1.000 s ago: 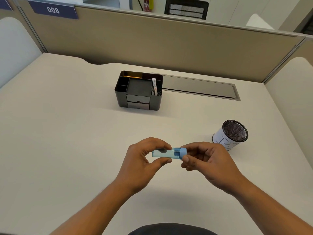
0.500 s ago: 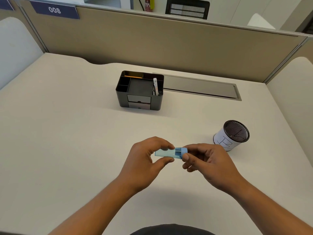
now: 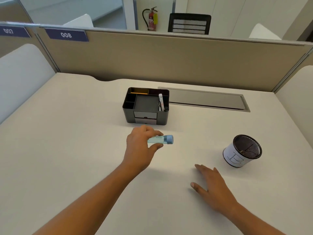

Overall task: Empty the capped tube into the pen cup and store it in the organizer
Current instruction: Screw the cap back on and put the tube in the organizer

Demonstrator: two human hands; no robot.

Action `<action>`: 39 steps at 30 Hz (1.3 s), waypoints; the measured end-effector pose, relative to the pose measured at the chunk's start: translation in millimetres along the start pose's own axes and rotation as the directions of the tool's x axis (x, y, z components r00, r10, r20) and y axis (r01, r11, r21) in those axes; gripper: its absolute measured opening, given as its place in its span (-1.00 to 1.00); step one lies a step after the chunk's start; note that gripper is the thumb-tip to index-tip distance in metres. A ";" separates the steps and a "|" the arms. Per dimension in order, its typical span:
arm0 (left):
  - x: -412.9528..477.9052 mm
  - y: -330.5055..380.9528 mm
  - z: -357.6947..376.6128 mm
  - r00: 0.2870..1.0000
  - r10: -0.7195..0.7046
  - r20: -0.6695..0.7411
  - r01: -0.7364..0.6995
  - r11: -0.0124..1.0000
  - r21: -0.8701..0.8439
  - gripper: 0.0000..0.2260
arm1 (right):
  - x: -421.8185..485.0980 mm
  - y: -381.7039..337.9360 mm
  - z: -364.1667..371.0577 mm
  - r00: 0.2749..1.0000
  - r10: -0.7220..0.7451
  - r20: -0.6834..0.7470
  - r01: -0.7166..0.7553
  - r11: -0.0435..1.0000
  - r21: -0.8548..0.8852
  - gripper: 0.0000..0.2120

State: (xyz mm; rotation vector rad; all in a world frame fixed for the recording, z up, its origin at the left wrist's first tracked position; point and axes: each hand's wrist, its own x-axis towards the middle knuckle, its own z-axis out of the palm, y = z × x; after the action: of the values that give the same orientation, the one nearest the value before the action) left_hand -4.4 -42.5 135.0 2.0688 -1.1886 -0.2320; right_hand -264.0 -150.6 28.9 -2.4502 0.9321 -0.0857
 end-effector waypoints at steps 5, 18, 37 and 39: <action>76.1 -23.7 -11.3 0.999 -0.026 -0.032 0.031 0.988 0.152 -0.68 | -3.1 17.9 17.8 0.993 -0.118 -0.016 0.111 0.970 -0.217 -0.38; 168.5 -73.1 5.6 0.990 -0.138 -0.009 0.134 0.948 0.288 -0.71 | 17.6 22.6 14.7 0.985 -0.170 -0.036 0.161 0.969 -0.187 -0.42; 43.4 -74.0 36.5 0.997 -0.049 -0.065 0.057 0.990 0.128 -0.49 | 3.5 24.2 24.8 0.983 -0.159 -0.090 0.138 0.969 -0.202 -0.34; 10.0 -78.7 52.5 0.999 -0.034 0.014 0.031 0.984 0.175 -0.47 | 1.6 24.7 25.5 0.986 -0.141 -0.086 0.123 0.975 -0.184 -0.42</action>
State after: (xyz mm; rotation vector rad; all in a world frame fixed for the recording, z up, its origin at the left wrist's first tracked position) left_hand 29.2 -52.6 46.6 2.2430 -1.2239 -0.1659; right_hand -271.7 -156.0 -5.3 -2.6949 0.8487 -0.1777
